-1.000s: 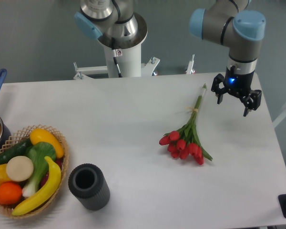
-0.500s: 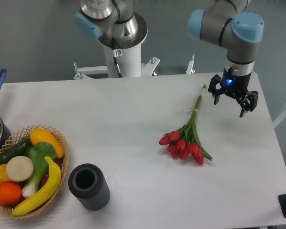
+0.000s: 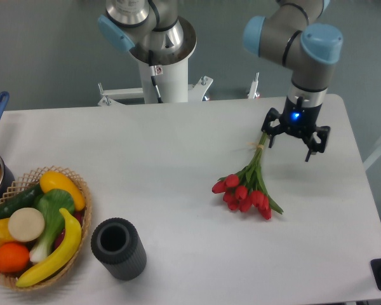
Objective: Pick up the flowers from the table
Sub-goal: 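Move the open gripper over the green tulip stems and lower it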
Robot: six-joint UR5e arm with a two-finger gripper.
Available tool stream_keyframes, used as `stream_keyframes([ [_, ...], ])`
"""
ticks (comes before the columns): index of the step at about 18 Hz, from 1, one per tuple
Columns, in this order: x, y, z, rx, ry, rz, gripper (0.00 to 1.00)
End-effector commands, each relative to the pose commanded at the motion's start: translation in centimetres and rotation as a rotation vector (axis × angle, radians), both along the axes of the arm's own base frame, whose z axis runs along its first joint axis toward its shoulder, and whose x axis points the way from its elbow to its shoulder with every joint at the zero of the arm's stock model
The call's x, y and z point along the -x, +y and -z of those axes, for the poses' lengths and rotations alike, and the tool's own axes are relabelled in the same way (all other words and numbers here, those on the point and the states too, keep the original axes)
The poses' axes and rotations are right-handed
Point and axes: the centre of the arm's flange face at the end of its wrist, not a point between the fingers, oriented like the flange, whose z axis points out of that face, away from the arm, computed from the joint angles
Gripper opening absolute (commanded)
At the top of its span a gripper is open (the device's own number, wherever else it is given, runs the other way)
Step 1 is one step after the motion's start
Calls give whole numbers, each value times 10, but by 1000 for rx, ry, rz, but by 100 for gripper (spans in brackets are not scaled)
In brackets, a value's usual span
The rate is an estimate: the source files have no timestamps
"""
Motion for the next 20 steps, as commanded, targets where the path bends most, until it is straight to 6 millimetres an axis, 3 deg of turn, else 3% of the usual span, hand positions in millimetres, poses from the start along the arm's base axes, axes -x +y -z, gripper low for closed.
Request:
stream_keyframes([
  [5, -10, 17, 17, 15, -39, 29, 100],
  [11, -11, 25, 52, 37, -103, 38, 100],
  [20, -16, 23, 69, 47, -135, 43, 100],
])
